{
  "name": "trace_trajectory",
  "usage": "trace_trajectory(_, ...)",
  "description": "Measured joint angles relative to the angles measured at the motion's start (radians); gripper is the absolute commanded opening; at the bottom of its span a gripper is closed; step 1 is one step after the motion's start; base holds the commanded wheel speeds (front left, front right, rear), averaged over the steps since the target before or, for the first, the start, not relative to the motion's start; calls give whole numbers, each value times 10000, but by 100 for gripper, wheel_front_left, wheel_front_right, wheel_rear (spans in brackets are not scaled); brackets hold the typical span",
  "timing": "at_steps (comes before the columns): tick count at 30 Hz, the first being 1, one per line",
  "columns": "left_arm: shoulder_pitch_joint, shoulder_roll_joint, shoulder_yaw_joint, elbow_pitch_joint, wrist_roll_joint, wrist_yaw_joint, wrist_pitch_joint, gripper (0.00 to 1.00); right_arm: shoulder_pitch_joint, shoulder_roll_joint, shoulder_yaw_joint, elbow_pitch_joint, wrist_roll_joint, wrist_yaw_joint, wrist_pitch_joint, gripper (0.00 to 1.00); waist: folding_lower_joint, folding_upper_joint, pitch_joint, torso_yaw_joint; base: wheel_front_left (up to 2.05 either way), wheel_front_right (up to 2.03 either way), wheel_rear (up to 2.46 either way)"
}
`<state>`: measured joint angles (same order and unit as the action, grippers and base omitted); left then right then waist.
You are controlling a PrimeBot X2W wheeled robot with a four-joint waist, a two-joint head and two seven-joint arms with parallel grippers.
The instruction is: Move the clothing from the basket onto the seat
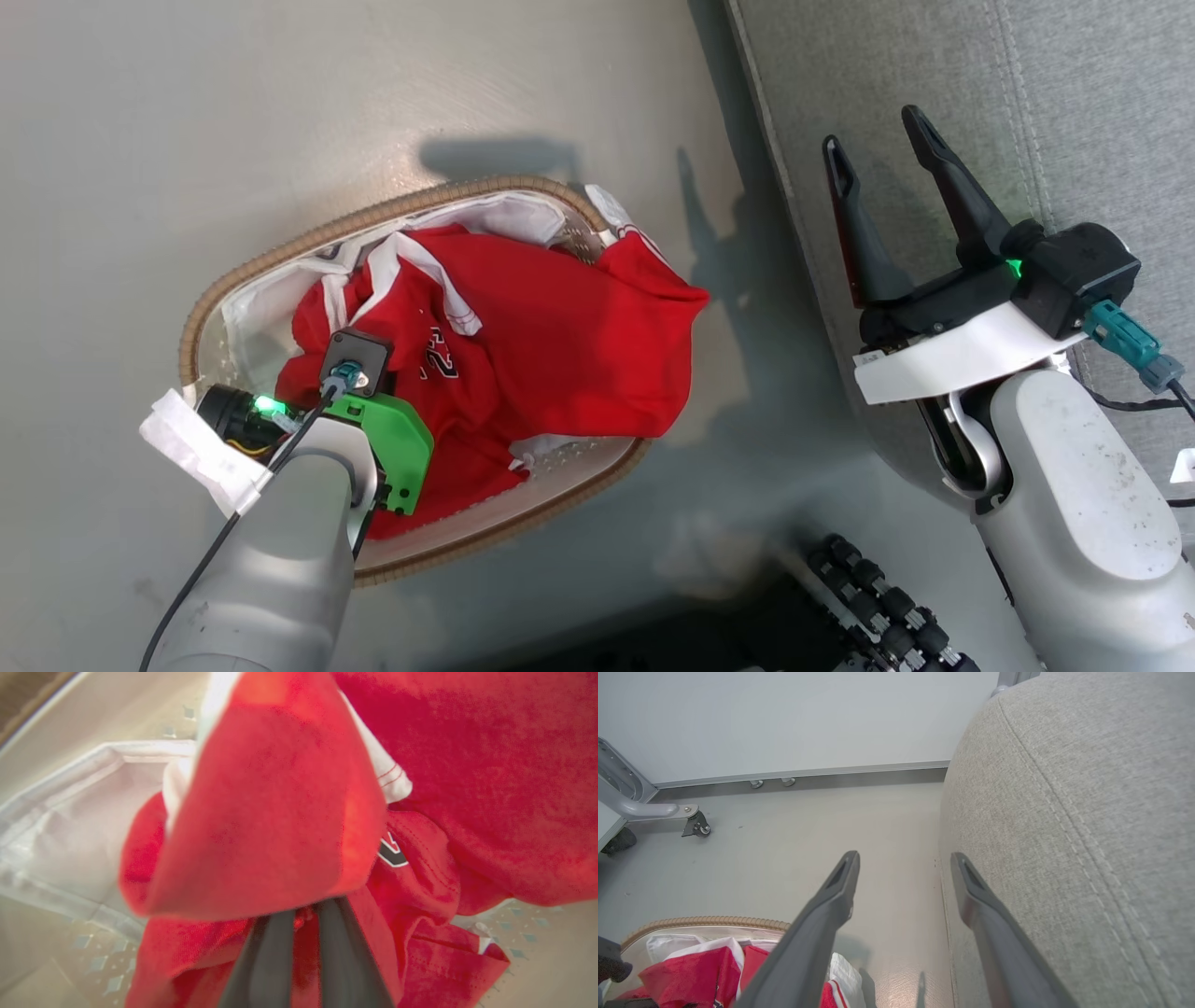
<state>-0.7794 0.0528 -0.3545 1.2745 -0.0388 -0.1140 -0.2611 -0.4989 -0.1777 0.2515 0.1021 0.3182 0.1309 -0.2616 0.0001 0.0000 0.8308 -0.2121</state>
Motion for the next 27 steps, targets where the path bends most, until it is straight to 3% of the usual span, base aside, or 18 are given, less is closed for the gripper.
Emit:
trace_trajectory(10,1395,-27,-61,-1808,-700,-92,-13,0,234,-23,261,466,63,2,0,100,0,0,-1108,163,0,0,0)
trace_trajectory(27,4187,-27,-196,-5229,-2079,-148,-13,0,1898,-79,548,1379,77,4,0,100,-1,0,-4088,604,0,0,0)
